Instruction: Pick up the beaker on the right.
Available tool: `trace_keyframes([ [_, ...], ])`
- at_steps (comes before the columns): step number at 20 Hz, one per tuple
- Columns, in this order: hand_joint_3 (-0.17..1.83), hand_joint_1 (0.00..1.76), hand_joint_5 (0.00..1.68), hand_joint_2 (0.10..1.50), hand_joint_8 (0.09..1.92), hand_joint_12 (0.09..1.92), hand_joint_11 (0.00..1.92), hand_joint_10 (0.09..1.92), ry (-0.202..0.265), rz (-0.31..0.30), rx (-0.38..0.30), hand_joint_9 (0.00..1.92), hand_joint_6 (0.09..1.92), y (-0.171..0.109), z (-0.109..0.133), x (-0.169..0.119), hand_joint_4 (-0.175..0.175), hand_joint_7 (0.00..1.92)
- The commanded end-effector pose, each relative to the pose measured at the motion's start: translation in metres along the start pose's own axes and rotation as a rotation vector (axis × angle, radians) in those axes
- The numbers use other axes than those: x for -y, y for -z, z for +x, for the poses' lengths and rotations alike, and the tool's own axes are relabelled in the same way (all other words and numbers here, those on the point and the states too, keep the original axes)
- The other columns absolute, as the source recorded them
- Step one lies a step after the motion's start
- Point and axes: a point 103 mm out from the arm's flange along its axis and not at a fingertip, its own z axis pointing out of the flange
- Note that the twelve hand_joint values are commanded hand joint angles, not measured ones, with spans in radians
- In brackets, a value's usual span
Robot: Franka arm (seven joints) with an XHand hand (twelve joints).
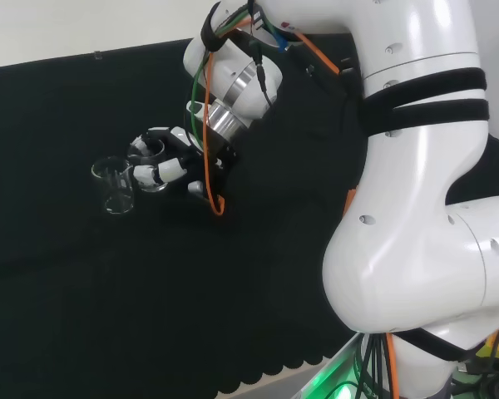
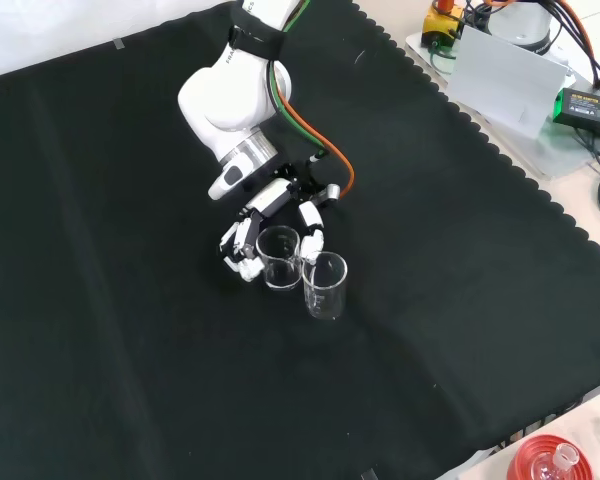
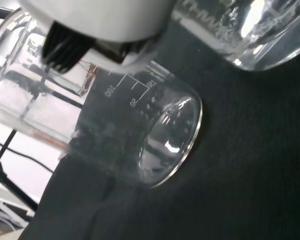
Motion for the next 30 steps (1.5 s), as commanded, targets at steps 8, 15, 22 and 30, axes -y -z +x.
trace_keyframes([
  [8,0.52,1.14,1.39,0.69,0.16,1.07,0.78,0.24,-0.009,-0.159,0.022,1.21,0.39,0.048,0.004,0.01,0.175,1.44],
  [15,0.53,1.15,1.46,0.67,0.09,1.02,0.87,0.15,0.012,-0.194,0.042,1.31,0.26,0.075,0.014,0.015,0.174,1.55],
  [22,0.51,1.17,1.49,0.67,0.09,0.86,1.17,0.09,0.021,-0.165,0.072,1.53,0.19,0.084,0.028,0.02,0.095,1.62],
  [30,0.54,1.18,1.5,0.66,0.09,0.84,1.21,0.09,0.025,-0.148,0.11,1.56,0.17,0.107,0.033,0.033,0.067,1.65],
])
